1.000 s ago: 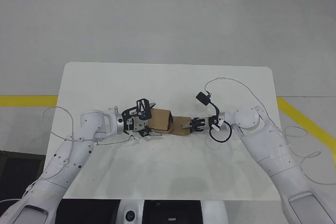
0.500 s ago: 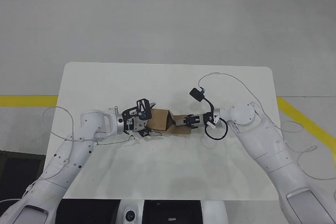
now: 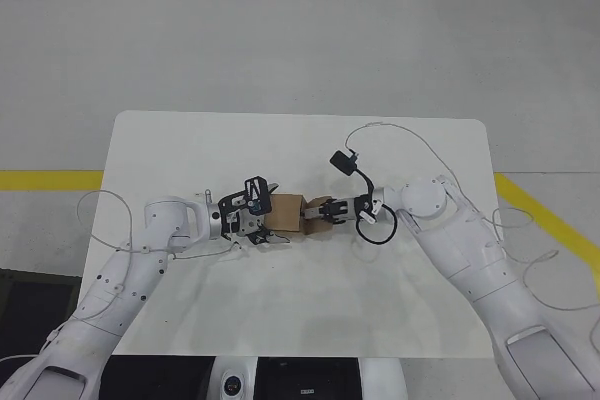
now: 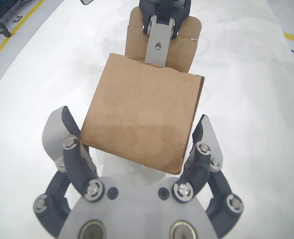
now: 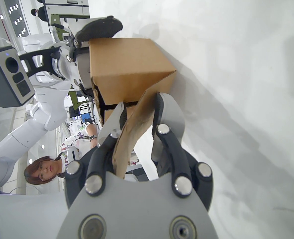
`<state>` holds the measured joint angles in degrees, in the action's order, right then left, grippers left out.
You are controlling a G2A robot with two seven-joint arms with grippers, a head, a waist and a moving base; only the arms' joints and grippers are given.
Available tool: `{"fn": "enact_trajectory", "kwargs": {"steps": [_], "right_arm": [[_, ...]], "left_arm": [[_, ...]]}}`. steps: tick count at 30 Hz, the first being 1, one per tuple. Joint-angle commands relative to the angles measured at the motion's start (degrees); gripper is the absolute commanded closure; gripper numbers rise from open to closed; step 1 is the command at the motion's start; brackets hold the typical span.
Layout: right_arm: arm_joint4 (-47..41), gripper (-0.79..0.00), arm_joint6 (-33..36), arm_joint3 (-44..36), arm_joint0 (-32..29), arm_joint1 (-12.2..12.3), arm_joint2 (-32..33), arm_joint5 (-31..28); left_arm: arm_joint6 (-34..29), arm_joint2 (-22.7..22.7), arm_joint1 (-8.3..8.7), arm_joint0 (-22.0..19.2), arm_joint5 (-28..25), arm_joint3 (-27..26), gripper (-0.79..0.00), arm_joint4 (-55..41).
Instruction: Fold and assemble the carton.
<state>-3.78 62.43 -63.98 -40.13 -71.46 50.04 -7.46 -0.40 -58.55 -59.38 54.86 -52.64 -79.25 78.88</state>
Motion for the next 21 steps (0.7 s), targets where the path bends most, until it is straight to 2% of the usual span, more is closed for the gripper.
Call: {"fn": "enact_trajectory", "kwargs": {"steps": [1,7,11,12,21], "right_arm": [[0.0,-0.182,-0.4,0.0,0.0,0.0,0.3,0.6],[-0.8,-0.206,-0.4,-2.0,-1.1,0.5,1.7,1.3],[-1.2,-0.262,-0.9,-3.6,-2.2,0.9,2.9,1.4],[-1.3,-0.299,-1.1,-4.0,-2.5,0.9,3.2,1.3],[-3.7,-0.342,-2.2,-6.8,-4.9,1.5,5.4,-0.1]], "left_arm": [[-0.1,0.0,-0.01,0.0,0.0,0.0,-0.785,0.0],[-0.1,0.0,-0.02,0.0,0.0,0.2,-0.785,0.1],[-0.1,0.0,-0.02,0.0,-0.1,0.2,-0.785,0.2],[-0.1,0.1,-0.02,0.0,-0.1,0.2,-0.785,0.3],[-0.2,0.0,-0.02,0.0,-0.1,0.2,-0.785,0.3]]}}
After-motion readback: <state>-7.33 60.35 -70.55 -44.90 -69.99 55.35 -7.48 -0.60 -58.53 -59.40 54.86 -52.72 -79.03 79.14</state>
